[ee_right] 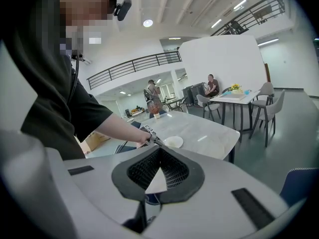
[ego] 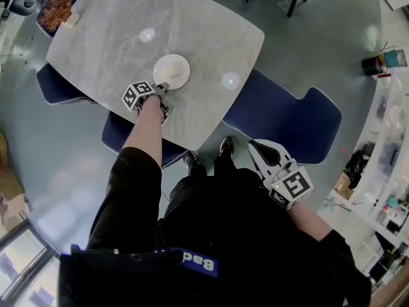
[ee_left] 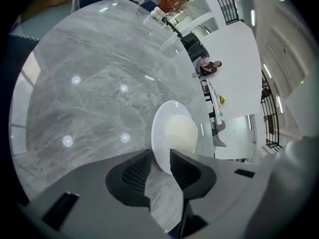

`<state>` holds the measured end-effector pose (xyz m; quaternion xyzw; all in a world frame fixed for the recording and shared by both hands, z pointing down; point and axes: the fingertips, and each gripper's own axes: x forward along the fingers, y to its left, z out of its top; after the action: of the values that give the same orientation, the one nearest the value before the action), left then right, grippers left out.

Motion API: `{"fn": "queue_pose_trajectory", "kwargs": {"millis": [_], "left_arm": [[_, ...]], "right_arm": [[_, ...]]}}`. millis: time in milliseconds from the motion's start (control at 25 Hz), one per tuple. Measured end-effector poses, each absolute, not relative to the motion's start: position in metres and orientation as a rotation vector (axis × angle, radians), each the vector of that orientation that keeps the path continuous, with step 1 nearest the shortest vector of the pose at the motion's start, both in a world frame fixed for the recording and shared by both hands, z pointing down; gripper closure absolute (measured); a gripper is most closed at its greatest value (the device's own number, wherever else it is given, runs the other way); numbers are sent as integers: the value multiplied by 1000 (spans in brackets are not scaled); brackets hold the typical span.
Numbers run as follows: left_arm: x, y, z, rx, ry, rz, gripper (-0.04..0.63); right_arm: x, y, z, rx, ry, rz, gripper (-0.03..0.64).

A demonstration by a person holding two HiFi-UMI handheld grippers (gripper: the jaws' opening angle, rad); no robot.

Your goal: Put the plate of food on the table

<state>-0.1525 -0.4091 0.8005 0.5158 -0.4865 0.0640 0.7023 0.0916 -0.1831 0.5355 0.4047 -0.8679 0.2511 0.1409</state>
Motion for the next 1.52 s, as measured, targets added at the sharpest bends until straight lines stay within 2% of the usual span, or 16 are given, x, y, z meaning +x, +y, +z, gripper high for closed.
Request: {"fn": "queue_pose_trajectory", "kwargs": {"millis": [480,960,1000,1040,1120,1520], "left_arm": [[-169,-411,745,1326,-1170,-5,488],[-125,-331,626,1816,-1001,24,495],[-123,-319,618,1857,-991,33,503],[-122,-308,610,1897,-983,46,542],[-118,-287,597,1968,-963,69,558],[-113,-221,523,2252,-928,78,584]], "right_arm": [[71,-190,524,1127,-2560,655,607],[39,-199,511,1040,-2661,560,607],[36,-198,510,1033,-2666,562,607],[33,-198,509,1028,-2670,562,607],[27,-199,506,1018,-2677,556,607],[-13,-196,493,901,-2723,531,607]]}}
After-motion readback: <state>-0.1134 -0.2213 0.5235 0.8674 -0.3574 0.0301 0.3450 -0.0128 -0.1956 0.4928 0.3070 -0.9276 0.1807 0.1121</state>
